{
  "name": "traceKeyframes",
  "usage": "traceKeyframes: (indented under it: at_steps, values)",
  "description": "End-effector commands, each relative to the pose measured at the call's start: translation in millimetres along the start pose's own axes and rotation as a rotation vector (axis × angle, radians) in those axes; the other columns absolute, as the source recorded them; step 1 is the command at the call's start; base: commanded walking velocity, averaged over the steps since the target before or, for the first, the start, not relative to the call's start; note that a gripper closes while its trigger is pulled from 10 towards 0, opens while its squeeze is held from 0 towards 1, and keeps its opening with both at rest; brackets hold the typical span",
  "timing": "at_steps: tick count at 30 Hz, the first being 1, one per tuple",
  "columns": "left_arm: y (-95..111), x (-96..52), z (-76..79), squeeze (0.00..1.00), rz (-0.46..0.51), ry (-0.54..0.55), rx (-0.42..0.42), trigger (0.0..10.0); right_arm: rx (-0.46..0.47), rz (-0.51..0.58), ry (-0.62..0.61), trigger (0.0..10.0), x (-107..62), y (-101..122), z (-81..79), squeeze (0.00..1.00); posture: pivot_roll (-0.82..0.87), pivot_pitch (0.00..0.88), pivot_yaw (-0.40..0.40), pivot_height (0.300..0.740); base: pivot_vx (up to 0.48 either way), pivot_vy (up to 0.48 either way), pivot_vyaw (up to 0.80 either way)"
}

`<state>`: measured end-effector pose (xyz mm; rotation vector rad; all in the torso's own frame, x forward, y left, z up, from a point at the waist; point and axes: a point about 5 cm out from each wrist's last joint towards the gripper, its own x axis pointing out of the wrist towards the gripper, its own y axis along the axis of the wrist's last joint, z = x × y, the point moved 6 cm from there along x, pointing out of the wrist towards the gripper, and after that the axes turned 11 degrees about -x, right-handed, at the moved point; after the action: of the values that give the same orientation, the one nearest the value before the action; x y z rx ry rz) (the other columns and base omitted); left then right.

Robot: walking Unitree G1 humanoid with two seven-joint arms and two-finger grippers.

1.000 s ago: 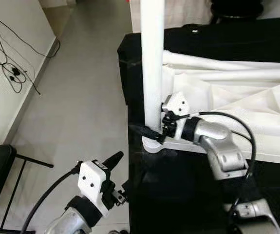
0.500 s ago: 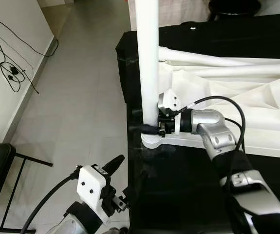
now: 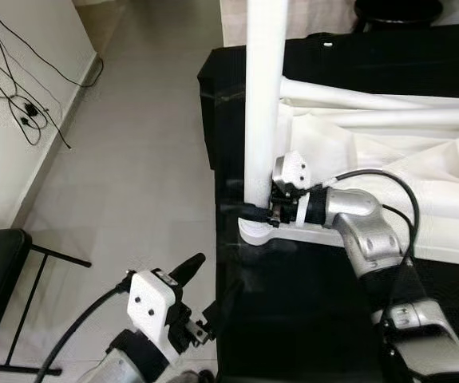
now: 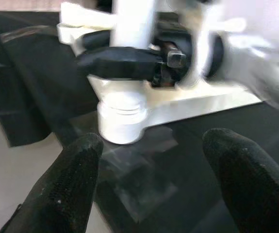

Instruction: Building children table

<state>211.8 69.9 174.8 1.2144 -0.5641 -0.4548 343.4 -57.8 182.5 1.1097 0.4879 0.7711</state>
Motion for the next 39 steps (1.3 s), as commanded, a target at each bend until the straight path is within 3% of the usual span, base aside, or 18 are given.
traceKeyframes:
  at_steps: [1,2,4,11,12,13,15,16,17,18,19,22,24,27,29,30,31,39]
  values:
    - [-3,-1.7,-1.9,0.0,-0.023,-0.002,0.002,10.0,0.039,-0.19,-0.085,0.0,-6.9,-32,-17.1,0.0,0.0,0.229,0.076,0.74,0.0,0.0,0.0]
    - [-4,-0.8,-2.4,0.0,-0.024,-0.009,0.002,10.0,0.045,-0.24,-0.233,0.0,-16.4,-33,-16.0,0.0,0.0,0.222,0.077,0.74,0.0,0.0,0.0]
    - [-5,0.9,-3.9,0.0,-0.026,-0.013,0.0,10.0,0.041,-0.262,-0.325,0.0,-19.3,-34,-8.8,0.0,0.0,0.196,0.083,0.74,0.0,0.0,0.0]
    - [-6,4.9,-8.9,0.0,-0.024,-0.014,0.003,10.0,0.033,-0.244,-0.344,0.0,-5.3,-31,3.3,0.0,0.0,0.183,0.076,0.74,0.0,0.0,0.0]
    - [-6,5.2,-10.2,0.0,-0.018,-0.007,0.007,10.0,0.034,-0.242,-0.348,4.2,-4.2,-29,3.4,0.0,-0.01,0.182,0.076,0.74,0.0,0.0,0.0]
    - [-5,5.7,-10.8,0.0,-0.015,-0.003,0.008,10.0,0.033,-0.237,-0.338,10.0,-3.0,-27,2.5,0.0,-0.01,0.183,0.075,0.74,0.0,0.0,0.0]
    - [-5,6.0,-11.1,0.0,-0.013,-0.002,0.008,10.0,0.034,-0.247,-0.347,10.0,-4.1,-25,0.0,0.0,-0.01,0.183,0.075,0.74,0.0,0.0,0.0]
    - [-5,6.7,-10.4,0.0,-0.013,-0.005,0.006,10.0,0.058,-0.204,-0.311,10.0,-1.2,-17,-3.8,0.67,-0.01,0.187,0.072,0.74,0.0,0.0,0.0]
    - [-5,6.7,-10.4,0.0,-0.013,-0.005,0.006,10.0,0.058,-0.204,-0.311,10.0,-1.2,-17,-3.8,0.67,-0.01,0.187,0.072,0.74,0.0,0.0,0.0]
    - [-5,7.3,-9.5,0.0,-0.013,-0.009,0.004,10.0,0.09,-0.156,-0.25,10.0,2.5,-8,-9.6,1.0,-0.02,0.19,0.068,0.74,0.0,0.0,0.0]
    - [-5,7.7,-8.8,0.0,-0.013,-0.012,0.002,10.0,0.116,-0.101,-0.18,10.0,6.5,1,-15.7,1.0,-0.02,0.19,0.068,0.74,0.0,0.0,0.0]
    - [-5,8.1,-8.0,0.0,-0.011,-0.014,0.0,10.0,0.09,0.022,-0.061,10.0,11.6,20,-9.9,1.0,-0.02,0.191,0.066,0.74,0.0,0.0,0.0]
    - [-5,8.1,-8.0,0.0,-0.011,-0.014,0.0,10.0,0.09,0.022,-0.061,10.0,11.6,20,-9.9,1.0,-0.02,0.191,0.066,0.74,0.0,0.0,0.0]
    - [-5,8.8,-7.7,0.0,-0.006,-0.013,0.0,10.0,0.034,0.104,0.13,10.0,12.8,32,-9.9,1.0,-0.02,0.191,0.063,0.74,0.0,0.0,0.0]
    - [-5,8.8,-7.7,0.0,-0.006,-0.013,0.0,10.0,0.034,0.104,0.13,10.0,12.8,32,-9.9,1.0,-0.02,0.191,0.063,0.74,0.0,0.0,0.0]
    - [-5,8.9,-7.8,0.0,-0.005,-0.012,0.0,10.0,0.025,0.107,0.206,10.0,12.7,32,-13.4,1.0,-0.02,0.19,0.064,0.74,0.0,0.0,0.0]
    - [-5,8.8,-7.7,0.0,-0.005,-0.011,0.001,10.0,0.018,0.109,0.273,10.0,15.1,30,-10.7,0.03,-0.01,0.19,0.067,0.74,0.0,0.0,0.0]
    - [-4,6.2,-5.0,0.0,-0.008,-0.009,0.0,10.0,0.03,0.119,0.526,10.0,22.6,36,-4.6,0.0,0.01,0.204,0.065,0.74,0.0,0.0,0.0]
